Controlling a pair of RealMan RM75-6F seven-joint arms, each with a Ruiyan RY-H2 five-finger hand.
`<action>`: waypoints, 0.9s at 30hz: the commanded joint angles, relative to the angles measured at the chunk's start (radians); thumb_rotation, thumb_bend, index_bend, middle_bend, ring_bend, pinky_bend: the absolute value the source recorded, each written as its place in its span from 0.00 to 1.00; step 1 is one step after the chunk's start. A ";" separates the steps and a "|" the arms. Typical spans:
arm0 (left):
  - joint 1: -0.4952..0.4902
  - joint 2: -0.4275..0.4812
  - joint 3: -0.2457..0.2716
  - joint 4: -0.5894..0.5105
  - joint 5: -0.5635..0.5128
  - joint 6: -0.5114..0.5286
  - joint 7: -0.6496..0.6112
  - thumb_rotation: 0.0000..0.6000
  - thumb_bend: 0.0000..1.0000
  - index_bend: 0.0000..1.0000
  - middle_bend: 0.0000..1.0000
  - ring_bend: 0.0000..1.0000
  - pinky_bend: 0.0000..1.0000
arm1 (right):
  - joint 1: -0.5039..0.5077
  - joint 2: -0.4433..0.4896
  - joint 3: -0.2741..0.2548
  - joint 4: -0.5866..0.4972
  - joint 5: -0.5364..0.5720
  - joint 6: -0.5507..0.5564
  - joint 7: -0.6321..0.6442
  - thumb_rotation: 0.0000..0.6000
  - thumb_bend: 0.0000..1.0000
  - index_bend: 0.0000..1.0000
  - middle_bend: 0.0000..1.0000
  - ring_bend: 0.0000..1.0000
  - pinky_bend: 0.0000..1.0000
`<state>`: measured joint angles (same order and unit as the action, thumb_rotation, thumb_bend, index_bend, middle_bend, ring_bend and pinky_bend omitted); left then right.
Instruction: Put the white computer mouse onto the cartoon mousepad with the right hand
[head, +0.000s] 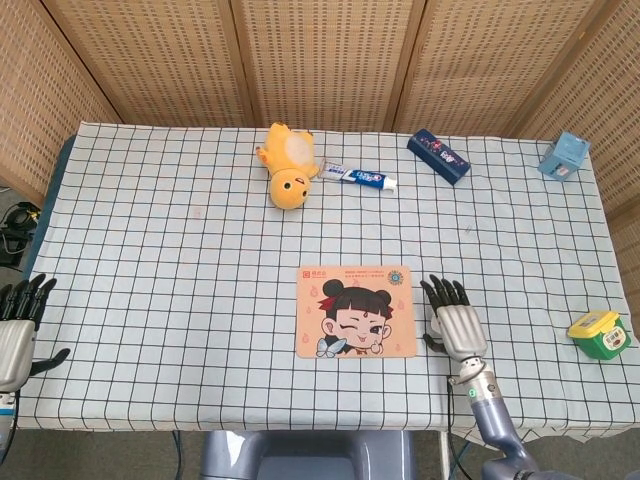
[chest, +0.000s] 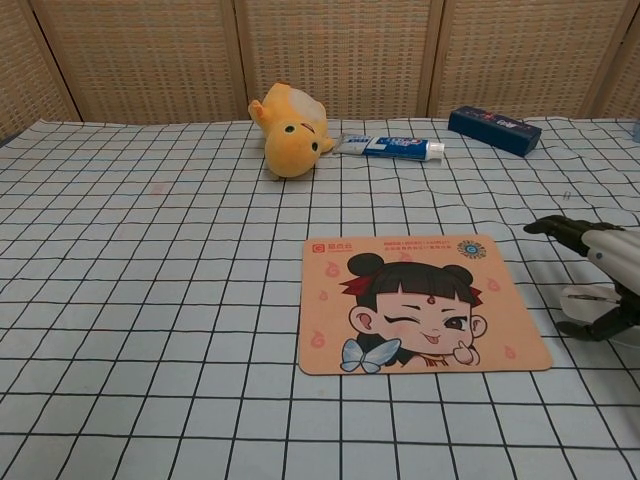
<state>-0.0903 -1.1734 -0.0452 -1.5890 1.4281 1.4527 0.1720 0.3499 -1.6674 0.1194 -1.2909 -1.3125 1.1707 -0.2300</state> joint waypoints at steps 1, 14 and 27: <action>0.000 0.001 0.001 -0.001 0.002 0.001 -0.002 1.00 0.00 0.00 0.00 0.00 0.00 | 0.003 -0.003 0.003 0.011 0.006 -0.002 -0.006 1.00 0.44 0.04 0.00 0.00 0.00; 0.005 0.011 -0.002 -0.006 0.004 0.012 -0.025 1.00 0.00 0.00 0.00 0.00 0.00 | 0.004 -0.008 0.014 0.052 0.038 -0.012 -0.011 1.00 0.44 0.04 0.00 0.00 0.00; 0.005 0.006 0.001 -0.009 0.013 0.015 -0.013 1.00 0.00 0.00 0.00 0.00 0.00 | 0.026 -0.016 0.059 0.077 0.097 -0.031 -0.048 1.00 0.44 0.04 0.00 0.00 0.00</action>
<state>-0.0852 -1.1674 -0.0439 -1.5983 1.4414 1.4678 0.1587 0.3725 -1.6823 0.1725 -1.2173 -1.2215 1.1446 -0.2735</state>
